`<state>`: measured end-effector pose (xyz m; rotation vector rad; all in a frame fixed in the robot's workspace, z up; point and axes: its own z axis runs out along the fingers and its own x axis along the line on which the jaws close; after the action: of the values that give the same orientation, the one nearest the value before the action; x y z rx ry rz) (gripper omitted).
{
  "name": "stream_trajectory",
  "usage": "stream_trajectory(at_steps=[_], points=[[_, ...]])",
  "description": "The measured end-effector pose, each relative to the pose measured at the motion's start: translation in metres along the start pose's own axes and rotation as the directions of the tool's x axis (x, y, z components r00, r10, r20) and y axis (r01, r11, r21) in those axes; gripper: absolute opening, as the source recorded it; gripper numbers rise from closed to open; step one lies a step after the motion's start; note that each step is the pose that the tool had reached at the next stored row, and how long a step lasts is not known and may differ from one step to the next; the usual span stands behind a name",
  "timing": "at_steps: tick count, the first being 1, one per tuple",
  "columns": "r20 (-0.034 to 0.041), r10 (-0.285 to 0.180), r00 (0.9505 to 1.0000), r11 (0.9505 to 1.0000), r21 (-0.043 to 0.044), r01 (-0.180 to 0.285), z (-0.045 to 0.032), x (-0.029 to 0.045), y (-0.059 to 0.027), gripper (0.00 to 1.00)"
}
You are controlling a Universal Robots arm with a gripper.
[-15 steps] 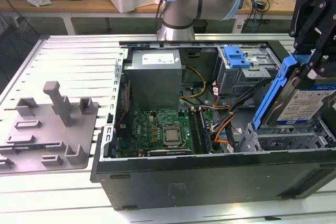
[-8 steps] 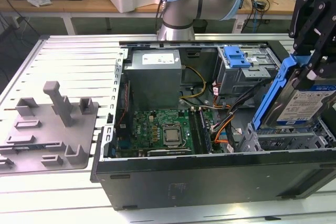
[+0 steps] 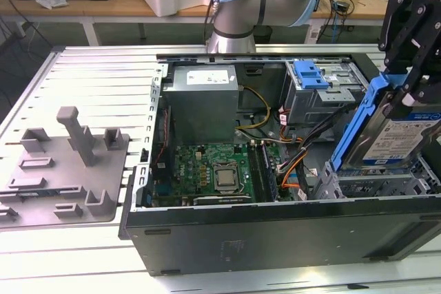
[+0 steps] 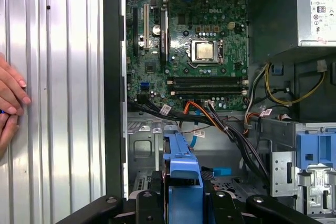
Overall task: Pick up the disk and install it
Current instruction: 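Insert the disk into the insertion slot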
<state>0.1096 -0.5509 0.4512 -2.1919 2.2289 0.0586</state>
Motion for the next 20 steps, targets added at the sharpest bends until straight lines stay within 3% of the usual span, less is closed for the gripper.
stream_trajectory(at_steps=[6,20], points=[[-0.0001,0.0,1.0,1.0,0.0,0.0,0.0095,0.0004,-0.0001,0.37],[-0.0004,0.0,1.0,1.0,0.0,0.0,0.0152,0.0006,-0.0002,0.37]])
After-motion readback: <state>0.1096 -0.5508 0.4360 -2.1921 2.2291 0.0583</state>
